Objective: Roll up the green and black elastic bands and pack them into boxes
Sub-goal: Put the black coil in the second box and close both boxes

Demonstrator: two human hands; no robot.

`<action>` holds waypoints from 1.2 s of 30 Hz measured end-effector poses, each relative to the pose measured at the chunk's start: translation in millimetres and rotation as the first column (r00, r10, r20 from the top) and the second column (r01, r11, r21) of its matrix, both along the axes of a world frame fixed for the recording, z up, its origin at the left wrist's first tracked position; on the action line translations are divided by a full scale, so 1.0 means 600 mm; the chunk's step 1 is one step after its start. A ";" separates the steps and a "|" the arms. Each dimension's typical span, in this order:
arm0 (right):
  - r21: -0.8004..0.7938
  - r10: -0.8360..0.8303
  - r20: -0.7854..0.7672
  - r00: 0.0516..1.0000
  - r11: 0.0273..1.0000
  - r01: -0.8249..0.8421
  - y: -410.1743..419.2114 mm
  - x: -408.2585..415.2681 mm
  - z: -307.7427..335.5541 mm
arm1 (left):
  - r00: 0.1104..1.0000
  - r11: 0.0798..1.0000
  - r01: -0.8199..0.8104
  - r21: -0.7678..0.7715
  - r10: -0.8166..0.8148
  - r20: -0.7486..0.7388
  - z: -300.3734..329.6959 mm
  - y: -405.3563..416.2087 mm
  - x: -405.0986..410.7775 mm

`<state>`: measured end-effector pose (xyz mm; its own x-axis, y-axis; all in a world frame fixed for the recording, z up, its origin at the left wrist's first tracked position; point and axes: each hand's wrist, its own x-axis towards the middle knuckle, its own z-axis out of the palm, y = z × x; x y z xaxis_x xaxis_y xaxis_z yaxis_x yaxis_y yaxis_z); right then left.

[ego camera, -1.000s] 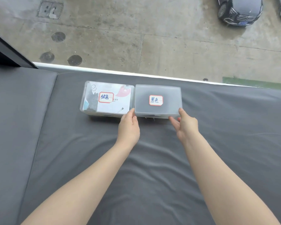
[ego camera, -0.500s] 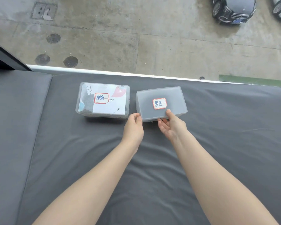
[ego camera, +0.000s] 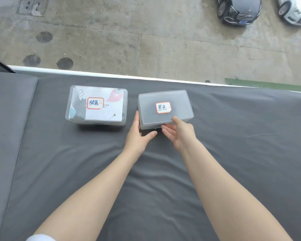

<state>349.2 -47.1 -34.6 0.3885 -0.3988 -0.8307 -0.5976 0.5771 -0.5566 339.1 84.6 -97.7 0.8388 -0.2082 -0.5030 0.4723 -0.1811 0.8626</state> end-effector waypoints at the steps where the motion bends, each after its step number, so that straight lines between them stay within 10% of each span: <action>1: -0.169 0.123 -0.043 0.991 0.977 -0.128 -0.008 -0.003 -0.002 | 0.999 0.998 0.038 0.049 -0.039 0.029 -0.007 0.001 0.006; 2: -0.406 0.284 -0.135 0.949 0.858 -0.314 -0.019 -0.010 -0.005 | 0.996 0.993 0.068 0.100 -0.073 0.052 -0.012 0.002 0.012; 4: -0.744 0.589 -0.354 0.726 0.293 -0.601 -0.042 -0.023 -0.010 | 0.988 0.982 0.109 0.154 -0.125 0.093 -0.022 0.003 0.027; 6: -0.762 0.758 -0.520 0.393 -0.205 -0.614 -0.059 -0.013 -0.011 | 0.982 0.976 0.122 0.178 -0.145 0.123 -0.027 0.005 0.039; 11: -0.539 0.682 -0.724 -0.104 -0.653 -0.532 -0.080 0.075 -0.014 | 0.956 0.946 0.180 0.268 -0.232 0.179 -0.044 0.009 0.075; 25: -0.584 0.651 -0.747 -0.131 -0.738 -0.337 -0.123 0.095 -0.016 | 0.926 0.935 0.223 0.277 -0.292 0.239 -0.055 -0.007 0.085; 31: -0.553 0.939 -0.336 -0.075 -0.261 -0.791 -0.158 0.061 0.011 | 0.966 0.967 0.255 0.006 -0.255 0.046 -0.047 -0.013 0.061; 36: -0.684 0.796 -0.604 -0.035 -0.540 -0.490 -0.149 0.012 0.005 | 0.990 0.991 0.131 -0.008 -0.132 -0.050 -0.037 -0.019 0.033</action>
<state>356.4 -136.5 -31.3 0.9054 0.2986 -0.3017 0.2225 -0.9391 -0.2618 358.9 73.4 -120.1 0.7774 -0.3172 -0.5431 0.4879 -0.2409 0.8390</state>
